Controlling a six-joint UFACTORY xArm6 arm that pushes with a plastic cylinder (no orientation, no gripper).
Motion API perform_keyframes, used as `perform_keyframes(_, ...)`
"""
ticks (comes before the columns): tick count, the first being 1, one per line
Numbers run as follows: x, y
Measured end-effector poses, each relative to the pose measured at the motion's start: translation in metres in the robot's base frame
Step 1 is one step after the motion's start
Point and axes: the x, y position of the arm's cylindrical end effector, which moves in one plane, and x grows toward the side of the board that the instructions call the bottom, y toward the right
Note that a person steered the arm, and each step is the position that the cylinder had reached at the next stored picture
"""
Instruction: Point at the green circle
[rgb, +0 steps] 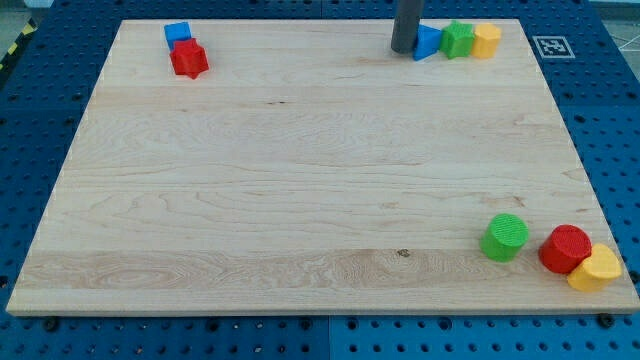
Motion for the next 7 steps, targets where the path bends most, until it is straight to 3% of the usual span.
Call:
perform_keyframes(1,0.022,-0.035)
perform_keyframes(2,0.069,-0.085)
perform_keyframes(3,0.132,-0.130)
perform_keyframes(4,0.228,-0.142)
perform_keyframes(5,0.311,-0.124)
perform_keyframes(6,0.363,-0.094)
perform_keyframes(7,0.364,-0.072)
